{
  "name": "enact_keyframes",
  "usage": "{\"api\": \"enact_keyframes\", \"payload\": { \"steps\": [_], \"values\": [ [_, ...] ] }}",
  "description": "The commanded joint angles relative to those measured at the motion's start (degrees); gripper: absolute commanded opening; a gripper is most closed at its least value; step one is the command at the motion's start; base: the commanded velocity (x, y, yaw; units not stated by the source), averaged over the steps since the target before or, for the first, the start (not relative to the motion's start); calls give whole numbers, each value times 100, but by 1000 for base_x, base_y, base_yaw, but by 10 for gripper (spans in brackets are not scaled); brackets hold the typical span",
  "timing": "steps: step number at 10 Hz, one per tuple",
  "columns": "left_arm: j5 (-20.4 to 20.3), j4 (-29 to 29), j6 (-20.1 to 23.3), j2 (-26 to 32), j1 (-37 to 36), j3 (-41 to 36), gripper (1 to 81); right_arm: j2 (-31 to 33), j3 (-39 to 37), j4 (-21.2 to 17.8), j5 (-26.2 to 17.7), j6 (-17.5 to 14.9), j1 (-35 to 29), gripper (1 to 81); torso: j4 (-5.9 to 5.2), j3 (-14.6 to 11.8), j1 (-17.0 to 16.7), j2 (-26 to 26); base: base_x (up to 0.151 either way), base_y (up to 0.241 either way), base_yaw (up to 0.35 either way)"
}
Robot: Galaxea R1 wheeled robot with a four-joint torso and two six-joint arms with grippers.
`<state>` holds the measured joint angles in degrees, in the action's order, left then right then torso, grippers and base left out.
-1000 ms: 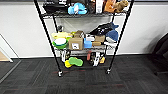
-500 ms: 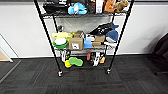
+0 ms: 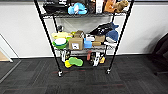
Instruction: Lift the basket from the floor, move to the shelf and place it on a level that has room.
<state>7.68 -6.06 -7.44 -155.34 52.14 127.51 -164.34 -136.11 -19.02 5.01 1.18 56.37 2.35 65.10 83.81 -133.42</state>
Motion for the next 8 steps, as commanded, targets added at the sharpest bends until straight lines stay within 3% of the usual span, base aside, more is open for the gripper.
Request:
{"api": "enact_keyframes", "payload": {
  "steps": [1,3,4,5,8],
  "values": [
    [252,-62,-12,144,-551,-174,811,338,551,-58,-211,14,-481,811,0,2,0,0,0,0,0],
    [260,-53,-21,152,-568,-341,811,593,1008,-49,-211,14,-481,811,0,2,0,0,0,0,0],
    [260,-36,-21,161,-568,-411,811,672,1174,-49,-203,5,-481,10,0,2,0,0,0,0,0],
    [260,-53,-21,179,-568,-438,10,698,1219,-49,-211,5,-472,10,0,2,0,0,0,0,0],
    [234,-62,-21,214,-568,-526,10,707,1228,-58,-211,5,-464,10,0,2,0,0,0,0,0]
  ]
}}
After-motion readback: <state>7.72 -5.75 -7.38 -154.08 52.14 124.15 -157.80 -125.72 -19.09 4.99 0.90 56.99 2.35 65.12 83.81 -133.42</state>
